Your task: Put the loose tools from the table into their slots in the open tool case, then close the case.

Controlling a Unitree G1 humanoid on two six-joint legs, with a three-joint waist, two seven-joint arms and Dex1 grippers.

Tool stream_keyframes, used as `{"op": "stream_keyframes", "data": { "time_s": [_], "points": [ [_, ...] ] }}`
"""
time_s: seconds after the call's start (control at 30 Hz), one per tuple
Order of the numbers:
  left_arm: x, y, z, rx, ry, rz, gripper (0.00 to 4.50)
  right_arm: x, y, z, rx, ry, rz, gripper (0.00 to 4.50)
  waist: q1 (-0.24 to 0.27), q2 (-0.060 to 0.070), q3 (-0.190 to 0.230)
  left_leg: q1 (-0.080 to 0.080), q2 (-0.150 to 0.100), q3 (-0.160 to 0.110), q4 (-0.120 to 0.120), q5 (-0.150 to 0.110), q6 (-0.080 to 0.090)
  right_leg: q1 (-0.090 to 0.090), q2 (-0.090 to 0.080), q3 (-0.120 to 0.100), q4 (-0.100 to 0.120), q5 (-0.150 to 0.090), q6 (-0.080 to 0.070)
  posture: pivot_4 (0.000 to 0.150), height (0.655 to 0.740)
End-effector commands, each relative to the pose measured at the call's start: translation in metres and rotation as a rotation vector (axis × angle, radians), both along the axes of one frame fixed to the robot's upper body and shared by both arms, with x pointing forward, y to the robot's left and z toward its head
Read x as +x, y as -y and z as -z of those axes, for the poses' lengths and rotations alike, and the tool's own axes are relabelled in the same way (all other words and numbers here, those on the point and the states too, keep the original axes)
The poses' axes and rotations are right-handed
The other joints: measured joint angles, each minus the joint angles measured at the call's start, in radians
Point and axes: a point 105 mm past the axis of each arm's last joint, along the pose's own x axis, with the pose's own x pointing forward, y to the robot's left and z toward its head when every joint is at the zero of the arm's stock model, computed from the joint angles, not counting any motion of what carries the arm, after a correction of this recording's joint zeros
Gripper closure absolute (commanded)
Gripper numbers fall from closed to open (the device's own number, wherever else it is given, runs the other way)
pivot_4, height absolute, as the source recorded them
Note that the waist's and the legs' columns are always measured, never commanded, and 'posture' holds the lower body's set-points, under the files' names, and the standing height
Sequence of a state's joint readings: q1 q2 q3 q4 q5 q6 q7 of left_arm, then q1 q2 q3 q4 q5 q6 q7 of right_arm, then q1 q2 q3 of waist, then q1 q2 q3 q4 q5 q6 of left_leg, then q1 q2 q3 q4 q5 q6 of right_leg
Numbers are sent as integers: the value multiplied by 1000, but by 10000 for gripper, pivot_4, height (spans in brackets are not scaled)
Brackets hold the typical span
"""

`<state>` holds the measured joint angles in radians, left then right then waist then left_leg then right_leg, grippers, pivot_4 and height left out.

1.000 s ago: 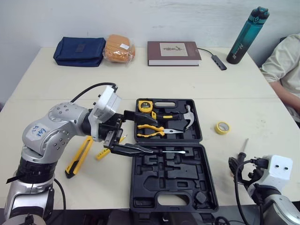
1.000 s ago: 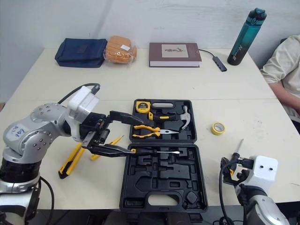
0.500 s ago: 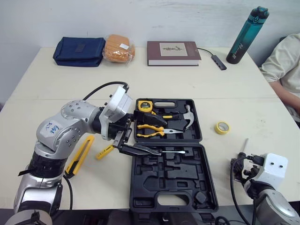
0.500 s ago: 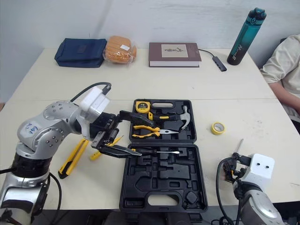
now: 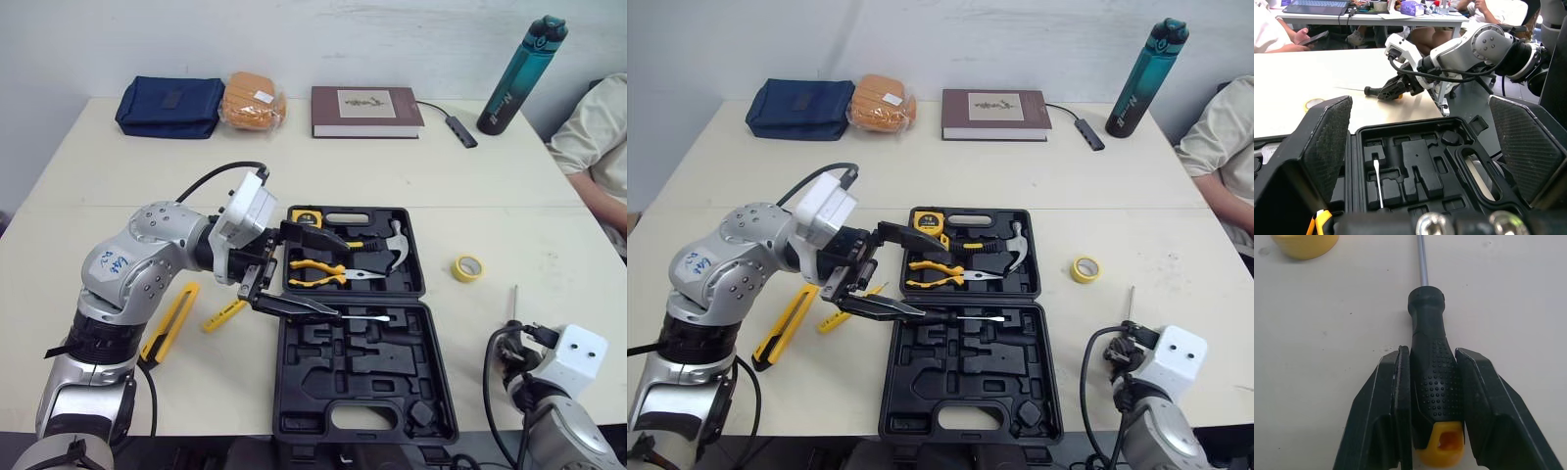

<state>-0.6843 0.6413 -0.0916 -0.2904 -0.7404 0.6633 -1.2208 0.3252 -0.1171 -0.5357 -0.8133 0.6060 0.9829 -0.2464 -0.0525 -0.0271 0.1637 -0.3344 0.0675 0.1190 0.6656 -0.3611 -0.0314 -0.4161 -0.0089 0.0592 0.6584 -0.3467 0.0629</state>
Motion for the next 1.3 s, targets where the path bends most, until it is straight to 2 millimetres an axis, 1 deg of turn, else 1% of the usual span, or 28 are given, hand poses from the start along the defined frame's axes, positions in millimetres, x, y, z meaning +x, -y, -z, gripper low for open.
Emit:
{"op": "stream_keyframes", "data": {
  "time_s": [0.03,0.17,0.23,0.27,0.37,0.43,0.47,0.5,0.6,0.63,0.73,0.8,0.9,1.07,1.17,1.3],
  "points": [
    [-1,-3,-3,-3,20,-1,0,5,6,-22,-55,78,-64,35268,-1,1,1,0,0,0,0,0,0,0,0,0,0,0,0,1500,7400],
    [-1,-7,3,15,7,-20,0,20,-7,-54,-137,163,-286,35268,-8,2,1,1,1,1,0,0,0,0,1,1,1,0,0,1500,7400],
    [0,-14,11,47,21,-48,0,31,-21,-75,-188,204,-479,35268,-10,4,2,1,1,1,0,0,0,0,1,1,1,0,0,1500,7400],
    [0,-16,14,58,28,-56,0,34,-25,-82,-204,214,-539,35268,-11,4,2,1,0,1,0,0,0,0,1,2,1,0,0,1500,7400],
    [1,-23,21,86,38,-93,0,46,-38,-97,-229,247,-709,35268,-4,4,2,0,1,-1,0,0,0,0,3,1,0,0,0,1500,7400],
    [1,-30,26,109,36,-124,0,52,-54,-104,-236,255,-881,35268,-3,4,3,0,1,-1,0,0,0,0,3,1,0,0,0,1500,7400],
    [1,-33,28,115,34,-132,0,53,-59,-106,-238,254,-937,35268,-2,3,3,0,0,-1,0,0,1,0,2,2,0,0,1,1500,7400],
    [0,-36,29,123,30,-143,0,53,-67,-107,-254,241,-1029,35268,-1,3,3,0,0,-1,0,0,1,0,1,2,-1,1,1,1500,7400],
    [-4,-46,35,160,20,-171,0,50,-86,-108,-311,189,-1282,35268,0,3,3,-1,0,-1,0,0,2,0,1,1,-2,1,2,1500,7400],
    [-5,-49,38,175,18,-179,0,51,-89,-109,-326,177,-1341,35268,0,2,4,-1,0,-1,0,0,2,0,1,1,-2,1,2,1500,7400],
    [-9,-56,45,206,22,-194,0,53,-95,-109,-355,154,-1449,35268,-1,2,4,-1,0,-1,0,-1,3,0,0,1,-3,1,2,1500,7400],
    [-11,-58,50,222,25,-206,0,48,-104,-105,-366,110,-1589,35268,-1,2,4,-1,0,-1,1,-1,3,0,0,1,-3,1,2,1500,7400],
    [-15,-59,52,231,28,-210,0,41,-112,-95,-384,47,-1730,35268,0,2,4,-1,1,-1,1,-1,3,0,0,0,-3,1,2,1500,7400],
    [-21,-61,58,267,46,-195,0,38,-122,-82,-394,-5,-1830,35268,-1,2,4,-1,1,-1,1,-1,4,0,-1,0,-3,1,2,1500,7400],
    [-23,-61,62,288,61,-184,0,38,-125,-75,-407,-31,-1852,35268,-1,2,4,-1,1,-1,1,-1,4,0,-1,0,-2,1,2,1500,7400],
    [-24,-60,62,290,69,-178,0,41,-125,-68,-433,-55,-1857,35268,0,2,4,-1,1,-1,1,-1,4,0,-1,0,-2,1,2,1500,7400]
  ]
}}
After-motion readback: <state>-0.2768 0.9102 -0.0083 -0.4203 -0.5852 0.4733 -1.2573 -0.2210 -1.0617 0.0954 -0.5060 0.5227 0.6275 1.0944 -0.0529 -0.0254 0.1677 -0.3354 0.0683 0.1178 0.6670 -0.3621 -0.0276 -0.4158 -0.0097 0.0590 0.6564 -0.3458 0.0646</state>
